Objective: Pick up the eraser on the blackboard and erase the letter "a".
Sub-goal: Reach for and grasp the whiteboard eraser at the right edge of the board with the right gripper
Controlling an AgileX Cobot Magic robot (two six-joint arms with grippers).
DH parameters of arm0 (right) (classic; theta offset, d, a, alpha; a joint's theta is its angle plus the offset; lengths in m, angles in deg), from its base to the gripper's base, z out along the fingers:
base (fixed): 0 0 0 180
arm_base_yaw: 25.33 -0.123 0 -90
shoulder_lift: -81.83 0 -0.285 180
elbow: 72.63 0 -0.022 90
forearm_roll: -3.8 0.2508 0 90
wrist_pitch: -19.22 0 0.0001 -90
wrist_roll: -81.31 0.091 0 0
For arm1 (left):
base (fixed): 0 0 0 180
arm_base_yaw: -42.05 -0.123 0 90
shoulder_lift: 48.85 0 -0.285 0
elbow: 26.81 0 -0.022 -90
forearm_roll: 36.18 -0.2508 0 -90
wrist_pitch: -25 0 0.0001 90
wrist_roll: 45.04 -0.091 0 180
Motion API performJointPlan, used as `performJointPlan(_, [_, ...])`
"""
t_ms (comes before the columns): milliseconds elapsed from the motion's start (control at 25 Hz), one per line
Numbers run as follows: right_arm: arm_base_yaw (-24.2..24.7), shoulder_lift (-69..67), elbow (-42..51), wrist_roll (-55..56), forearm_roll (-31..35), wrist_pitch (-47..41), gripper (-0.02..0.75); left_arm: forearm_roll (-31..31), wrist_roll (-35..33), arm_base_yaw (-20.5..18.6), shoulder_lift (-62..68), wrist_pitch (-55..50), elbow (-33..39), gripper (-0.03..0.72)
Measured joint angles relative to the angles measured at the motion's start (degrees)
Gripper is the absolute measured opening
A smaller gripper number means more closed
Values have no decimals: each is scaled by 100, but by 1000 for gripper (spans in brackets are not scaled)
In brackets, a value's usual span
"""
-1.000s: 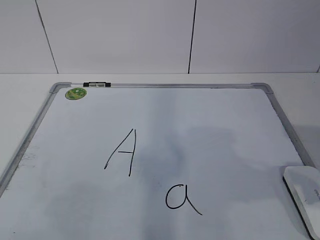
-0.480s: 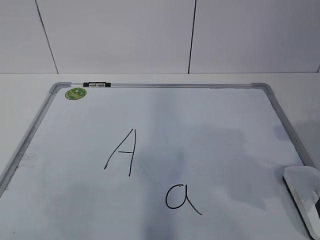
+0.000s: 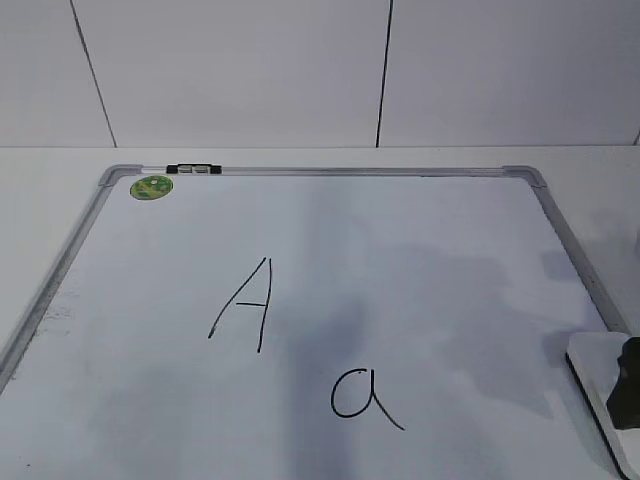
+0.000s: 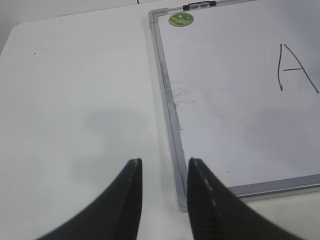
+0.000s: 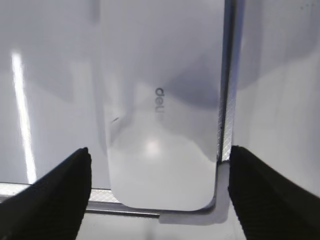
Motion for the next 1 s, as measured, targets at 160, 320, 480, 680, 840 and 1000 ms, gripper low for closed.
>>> performJointPlan(160, [0,-257,-176,21,-14,37,675,0,0,0,0,0,0,235])
performJointPlan(320, [0,-540,-426,127,-67,37,675,0,0,0,0,0,0,235])
performJointPlan(480, [0,-738,-596,152,-91,26,675,0,0,0,0,0,0,235])
performJointPlan(680, [0,-922,-655,166,-91,-17,675,0,0,0,0,0,0,235])
performJointPlan(840, [0,-996,-680,166,-104,-29,675,0,0,0,0,0,0,235])
performJointPlan(1000, [0,-1108,-680,166,-104,-41,674,0,0,0,0,0,0,235])
